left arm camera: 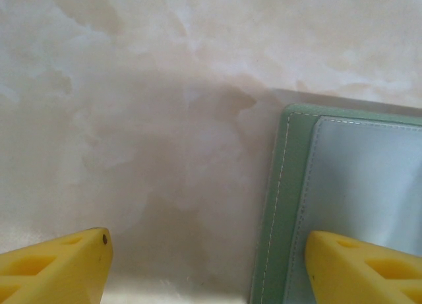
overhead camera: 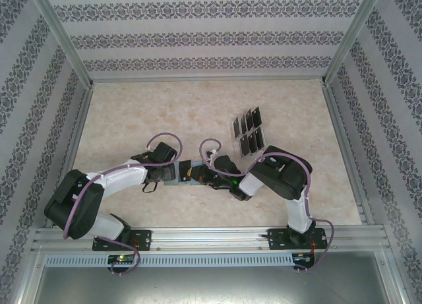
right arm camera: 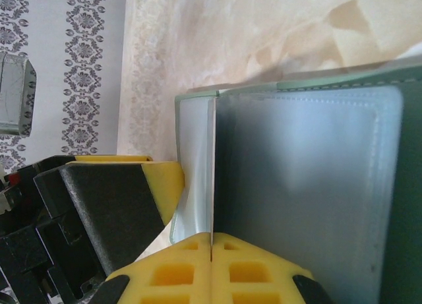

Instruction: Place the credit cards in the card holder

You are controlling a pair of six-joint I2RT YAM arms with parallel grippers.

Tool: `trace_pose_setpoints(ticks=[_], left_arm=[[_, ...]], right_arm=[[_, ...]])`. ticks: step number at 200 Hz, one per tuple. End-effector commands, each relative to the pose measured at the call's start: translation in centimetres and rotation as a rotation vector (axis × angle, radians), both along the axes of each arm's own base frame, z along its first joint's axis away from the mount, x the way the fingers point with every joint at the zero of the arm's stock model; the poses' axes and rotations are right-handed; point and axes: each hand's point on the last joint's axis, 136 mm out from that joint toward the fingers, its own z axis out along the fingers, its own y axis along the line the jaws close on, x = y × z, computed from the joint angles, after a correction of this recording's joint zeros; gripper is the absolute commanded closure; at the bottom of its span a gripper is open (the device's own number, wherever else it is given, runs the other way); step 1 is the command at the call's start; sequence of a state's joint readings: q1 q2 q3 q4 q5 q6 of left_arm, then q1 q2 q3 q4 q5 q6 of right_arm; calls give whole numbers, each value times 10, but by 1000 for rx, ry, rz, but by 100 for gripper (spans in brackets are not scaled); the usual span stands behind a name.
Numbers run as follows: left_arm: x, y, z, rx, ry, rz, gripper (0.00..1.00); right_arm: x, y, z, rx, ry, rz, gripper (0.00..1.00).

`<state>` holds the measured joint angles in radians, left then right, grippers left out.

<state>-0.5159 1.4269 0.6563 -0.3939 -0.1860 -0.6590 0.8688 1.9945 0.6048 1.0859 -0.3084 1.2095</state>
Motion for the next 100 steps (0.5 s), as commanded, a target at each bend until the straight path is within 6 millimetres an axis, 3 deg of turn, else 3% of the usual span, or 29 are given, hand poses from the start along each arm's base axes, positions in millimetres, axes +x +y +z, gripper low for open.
trace_pose_setpoints(ticks=[1, 100], left_arm=[[-16, 10, -11, 46, 54, 5, 22], [-17, 10, -12, 52, 56, 3, 22]], right_arm=[[-4, 7, 1, 20, -2, 17, 100], [-14, -15, -13, -16, 60, -63, 100]])
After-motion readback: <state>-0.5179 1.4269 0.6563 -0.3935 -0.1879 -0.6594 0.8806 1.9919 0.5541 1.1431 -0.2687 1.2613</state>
